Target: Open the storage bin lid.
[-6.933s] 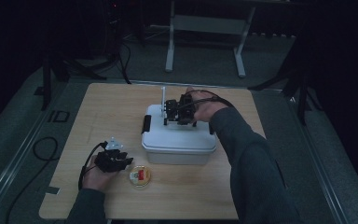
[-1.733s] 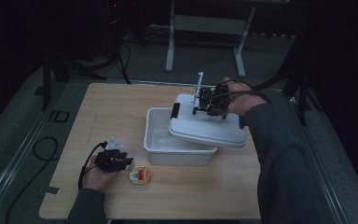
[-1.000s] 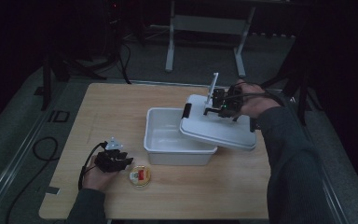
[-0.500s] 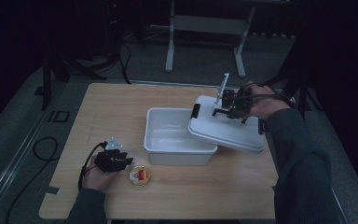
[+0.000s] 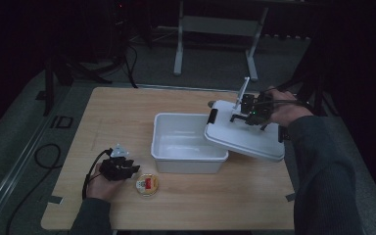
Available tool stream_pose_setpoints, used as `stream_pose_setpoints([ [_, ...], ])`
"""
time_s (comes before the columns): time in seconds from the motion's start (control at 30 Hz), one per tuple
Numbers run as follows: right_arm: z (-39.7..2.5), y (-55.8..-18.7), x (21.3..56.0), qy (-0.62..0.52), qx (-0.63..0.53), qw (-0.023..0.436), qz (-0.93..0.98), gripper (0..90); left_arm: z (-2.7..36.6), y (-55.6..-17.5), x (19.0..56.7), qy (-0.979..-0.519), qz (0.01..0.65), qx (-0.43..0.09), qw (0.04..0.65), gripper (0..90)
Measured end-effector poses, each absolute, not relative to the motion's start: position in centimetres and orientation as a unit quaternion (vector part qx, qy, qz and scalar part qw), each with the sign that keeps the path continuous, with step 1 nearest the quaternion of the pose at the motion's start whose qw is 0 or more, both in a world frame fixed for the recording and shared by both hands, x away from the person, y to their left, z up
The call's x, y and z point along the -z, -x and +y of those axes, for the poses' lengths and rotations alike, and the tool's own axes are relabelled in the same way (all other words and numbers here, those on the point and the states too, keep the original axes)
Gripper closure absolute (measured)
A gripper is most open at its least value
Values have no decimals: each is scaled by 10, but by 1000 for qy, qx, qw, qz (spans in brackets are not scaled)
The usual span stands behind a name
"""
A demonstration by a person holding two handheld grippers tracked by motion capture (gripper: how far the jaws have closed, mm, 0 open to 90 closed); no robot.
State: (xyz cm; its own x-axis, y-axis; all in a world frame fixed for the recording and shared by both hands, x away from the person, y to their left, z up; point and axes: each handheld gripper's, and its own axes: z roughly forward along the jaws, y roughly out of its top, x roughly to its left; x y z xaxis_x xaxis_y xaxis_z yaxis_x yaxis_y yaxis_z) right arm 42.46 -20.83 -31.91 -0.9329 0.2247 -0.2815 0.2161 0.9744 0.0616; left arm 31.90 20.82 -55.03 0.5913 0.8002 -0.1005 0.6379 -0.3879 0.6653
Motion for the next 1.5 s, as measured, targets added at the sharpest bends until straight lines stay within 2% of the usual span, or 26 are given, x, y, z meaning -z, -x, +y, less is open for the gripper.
stream_pose_setpoints([
  [1.5, -280, -414, 343, -167, 8, 134, 977, 844, 208, -319, 550, -823, 438, -120, 342, 610],
])
